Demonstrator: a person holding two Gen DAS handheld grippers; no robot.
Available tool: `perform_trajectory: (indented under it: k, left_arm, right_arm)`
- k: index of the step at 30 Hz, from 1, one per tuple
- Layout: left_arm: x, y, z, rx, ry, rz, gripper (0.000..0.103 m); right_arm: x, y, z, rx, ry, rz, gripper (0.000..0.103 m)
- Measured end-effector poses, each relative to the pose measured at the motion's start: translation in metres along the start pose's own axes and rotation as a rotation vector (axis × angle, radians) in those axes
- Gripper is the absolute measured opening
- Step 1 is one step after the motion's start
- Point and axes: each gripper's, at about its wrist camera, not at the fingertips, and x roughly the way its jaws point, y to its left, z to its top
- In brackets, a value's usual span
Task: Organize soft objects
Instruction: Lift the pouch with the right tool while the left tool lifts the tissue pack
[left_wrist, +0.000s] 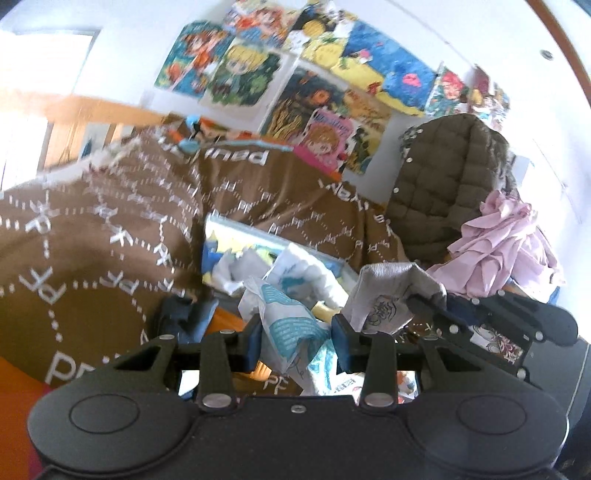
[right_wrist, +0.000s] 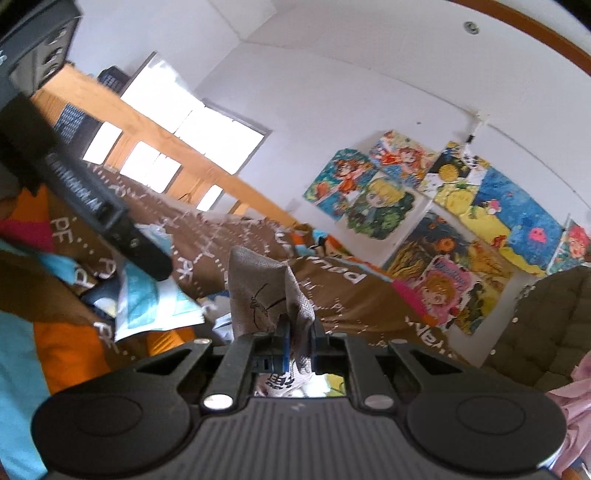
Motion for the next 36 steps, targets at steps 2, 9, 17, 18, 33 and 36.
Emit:
perform_trajectory:
  k: [2, 9, 17, 18, 33, 36]
  left_arm:
    - [-0.005, -0.007, 0.0, 0.037, -0.015, 0.004, 0.041]
    - [-0.022, -0.021, 0.0, 0.059, -0.038, 0.009, 0.041]
    - [-0.04, -0.034, 0.002, 0.062, -0.071, 0.027, 0.041]
    - [-0.04, -0.037, 0.005, 0.058, -0.076, 0.026, 0.041]
    - [0.065, -0.092, 0.056, 0.174, -0.044, -0.066, 0.041]
    - [0.1, -0.097, 0.065, 0.184, -0.031, -0.078, 0.041]
  right_arm:
    - [-0.005, -0.007, 0.002, 0.021, -0.013, -0.016, 0.01]
    - [-0.023, -0.028, 0.009, 0.081, -0.066, -0.063, 0.01]
    - [-0.033, -0.048, 0.012, 0.134, -0.096, -0.096, 0.01]
    - [-0.033, -0.05, 0.012, 0.14, -0.099, -0.102, 0.01]
    - [0.003, -0.112, -0.025, 0.311, -0.083, -0.23, 0.01]
    - [0.02, -0.132, -0.042, 0.37, -0.071, -0.27, 0.01]
